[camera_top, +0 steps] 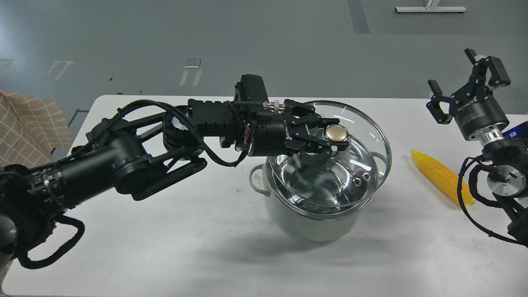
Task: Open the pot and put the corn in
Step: 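Lift the glass lid off the pot with the left gripper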
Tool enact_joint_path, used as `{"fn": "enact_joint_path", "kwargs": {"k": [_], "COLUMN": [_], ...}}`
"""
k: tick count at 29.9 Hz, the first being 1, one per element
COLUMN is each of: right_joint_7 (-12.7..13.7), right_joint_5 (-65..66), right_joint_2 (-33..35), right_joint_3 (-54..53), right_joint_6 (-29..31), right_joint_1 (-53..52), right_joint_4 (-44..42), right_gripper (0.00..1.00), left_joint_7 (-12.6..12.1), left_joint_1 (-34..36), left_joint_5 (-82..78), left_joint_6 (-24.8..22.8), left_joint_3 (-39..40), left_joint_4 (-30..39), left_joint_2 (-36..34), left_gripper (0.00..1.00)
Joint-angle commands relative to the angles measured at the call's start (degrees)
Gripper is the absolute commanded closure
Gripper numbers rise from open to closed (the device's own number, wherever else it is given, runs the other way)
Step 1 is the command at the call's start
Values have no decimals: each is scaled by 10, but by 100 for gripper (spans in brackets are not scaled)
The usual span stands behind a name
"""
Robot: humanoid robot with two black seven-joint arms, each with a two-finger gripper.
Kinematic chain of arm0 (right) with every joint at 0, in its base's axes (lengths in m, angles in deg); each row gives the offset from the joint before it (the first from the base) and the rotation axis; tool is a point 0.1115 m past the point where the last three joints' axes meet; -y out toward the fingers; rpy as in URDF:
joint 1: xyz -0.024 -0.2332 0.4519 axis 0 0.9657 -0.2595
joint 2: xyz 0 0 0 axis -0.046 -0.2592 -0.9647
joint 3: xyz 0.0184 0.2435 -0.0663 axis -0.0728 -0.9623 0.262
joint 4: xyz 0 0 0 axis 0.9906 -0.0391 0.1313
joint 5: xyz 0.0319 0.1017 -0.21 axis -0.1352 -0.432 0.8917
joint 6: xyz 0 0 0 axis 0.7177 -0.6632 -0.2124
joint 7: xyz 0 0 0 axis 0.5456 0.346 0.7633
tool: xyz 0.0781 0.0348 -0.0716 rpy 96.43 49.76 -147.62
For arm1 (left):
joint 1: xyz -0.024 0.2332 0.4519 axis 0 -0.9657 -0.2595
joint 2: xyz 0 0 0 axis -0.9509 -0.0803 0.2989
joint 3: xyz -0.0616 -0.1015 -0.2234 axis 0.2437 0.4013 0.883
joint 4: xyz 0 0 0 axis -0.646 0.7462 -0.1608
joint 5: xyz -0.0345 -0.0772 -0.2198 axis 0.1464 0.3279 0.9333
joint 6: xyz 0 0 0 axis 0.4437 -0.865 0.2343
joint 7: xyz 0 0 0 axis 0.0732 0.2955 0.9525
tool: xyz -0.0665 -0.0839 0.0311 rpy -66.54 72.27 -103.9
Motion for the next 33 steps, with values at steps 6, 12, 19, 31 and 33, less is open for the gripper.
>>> {"fn": "enact_joint_path", "kwargs": {"k": [6,12,19,31,33], "right_joint_7": [0,0,0,0,0], "right_joint_5": [0,0,0,0,0], "right_joint_2": [20,23,17,16,16], "right_joint_3": [0,0,0,1,1], "right_joint_6": [1,1,1,1,1], "right_joint_1": [3,12,20,21,24], "right_joint_4": [3,3,2,2,1], "right_gripper": [0,0,0,0,0], "left_joint_7": [21,22,24,24,24], "left_joint_1": [-14,-111,-248,-366,-376], "left_joint_5": [42,90,98,157,157], "left_joint_6": [41,182,342,390,390], "left_joint_3": [17,18,23,15,15], "left_joint_4": [57,49,-28,-174,-206], "left_joint_2": [-227,-314,-314,-252,-232], "left_gripper": [98,97,95,95,95]}}
